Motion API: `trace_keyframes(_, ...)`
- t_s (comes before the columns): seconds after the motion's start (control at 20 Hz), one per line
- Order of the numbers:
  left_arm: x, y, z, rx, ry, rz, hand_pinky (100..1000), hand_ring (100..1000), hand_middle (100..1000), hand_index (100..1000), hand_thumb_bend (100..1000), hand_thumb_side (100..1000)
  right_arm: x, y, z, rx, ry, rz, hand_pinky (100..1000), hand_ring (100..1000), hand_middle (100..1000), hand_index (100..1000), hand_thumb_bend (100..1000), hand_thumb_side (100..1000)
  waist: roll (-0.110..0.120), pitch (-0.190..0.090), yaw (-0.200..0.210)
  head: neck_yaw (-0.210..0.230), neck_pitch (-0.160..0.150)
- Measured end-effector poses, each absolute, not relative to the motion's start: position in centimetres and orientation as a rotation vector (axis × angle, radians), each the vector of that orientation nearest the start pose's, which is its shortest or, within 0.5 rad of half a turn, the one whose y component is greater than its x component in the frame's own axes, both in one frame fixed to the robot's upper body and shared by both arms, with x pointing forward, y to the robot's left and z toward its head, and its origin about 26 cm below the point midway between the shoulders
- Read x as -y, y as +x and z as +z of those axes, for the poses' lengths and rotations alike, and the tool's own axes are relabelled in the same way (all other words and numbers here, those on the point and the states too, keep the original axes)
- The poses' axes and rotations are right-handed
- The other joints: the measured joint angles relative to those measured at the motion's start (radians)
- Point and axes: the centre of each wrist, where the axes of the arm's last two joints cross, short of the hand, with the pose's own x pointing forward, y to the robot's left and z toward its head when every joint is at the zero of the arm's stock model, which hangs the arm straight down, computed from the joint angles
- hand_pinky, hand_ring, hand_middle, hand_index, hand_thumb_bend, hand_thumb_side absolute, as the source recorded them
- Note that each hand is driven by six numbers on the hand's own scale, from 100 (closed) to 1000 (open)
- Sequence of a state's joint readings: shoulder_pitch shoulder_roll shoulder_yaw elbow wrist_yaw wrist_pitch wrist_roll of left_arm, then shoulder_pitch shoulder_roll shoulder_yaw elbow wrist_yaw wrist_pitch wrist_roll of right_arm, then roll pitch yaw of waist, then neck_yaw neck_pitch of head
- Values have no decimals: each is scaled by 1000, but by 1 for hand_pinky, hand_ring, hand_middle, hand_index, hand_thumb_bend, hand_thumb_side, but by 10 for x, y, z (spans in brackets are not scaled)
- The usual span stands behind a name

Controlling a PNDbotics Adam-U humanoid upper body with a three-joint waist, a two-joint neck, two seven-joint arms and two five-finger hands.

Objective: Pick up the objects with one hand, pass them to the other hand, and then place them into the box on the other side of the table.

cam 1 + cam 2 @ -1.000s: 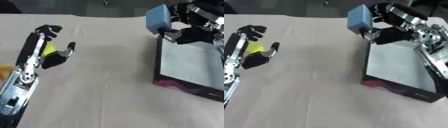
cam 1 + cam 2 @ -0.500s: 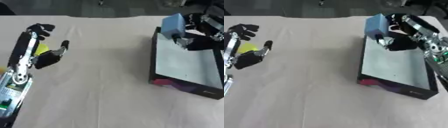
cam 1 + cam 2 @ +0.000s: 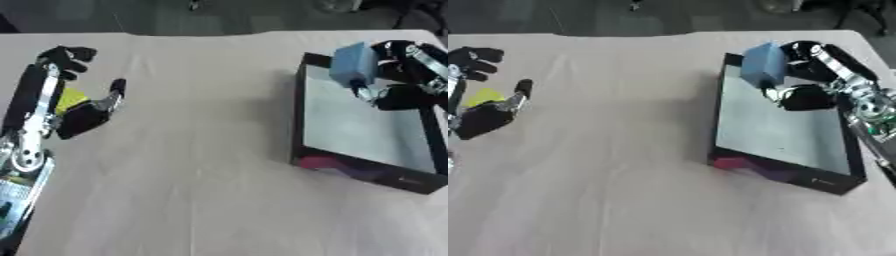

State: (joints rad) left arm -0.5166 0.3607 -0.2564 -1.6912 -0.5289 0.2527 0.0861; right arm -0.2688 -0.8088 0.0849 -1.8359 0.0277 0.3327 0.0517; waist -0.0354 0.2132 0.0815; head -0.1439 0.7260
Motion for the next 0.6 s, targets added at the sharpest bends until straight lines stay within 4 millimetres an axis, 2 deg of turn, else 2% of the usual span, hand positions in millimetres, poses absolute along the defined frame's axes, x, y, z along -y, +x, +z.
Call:
trace_keyframes(0.05, -201, 358, 177, 1926, 741, -750, 716, 703, 700, 796, 327, 365, 339, 311, 205, 1621, -626, 733, 916, 962, 817, 813, 491, 259, 0, 0, 0, 0, -1)
trace_keyframes(0.2, -201, 358, 177, 1926, 743, -745, 716, 703, 701, 797, 334, 375, 343, 311, 203, 1608, -661, 732, 936, 1000, 918, 904, 605, 388, 0, 0, 0, 0, -7)
trace_keyframes(0.4, -201, 358, 177, 1928, 744, -741, 716, 702, 700, 797, 335, 381, 349, 312, 201, 1583, -718, 717, 945, 1000, 957, 930, 623, 416, 0, 0, 1, 5, -17)
trace_keyframes(0.5, -202, 358, 177, 1929, 744, -738, 715, 702, 700, 797, 333, 382, 351, 313, 199, 1569, -738, 703, 944, 1000, 948, 927, 618, 417, 0, 0, 3, 8, -17)
trace_keyframes(0.6, -202, 358, 177, 1929, 745, -732, 715, 702, 700, 799, 313, 381, 354, 314, 198, 1564, -752, 678, 944, 1000, 938, 931, 579, 418, 0, 0, 3, 11, -17)
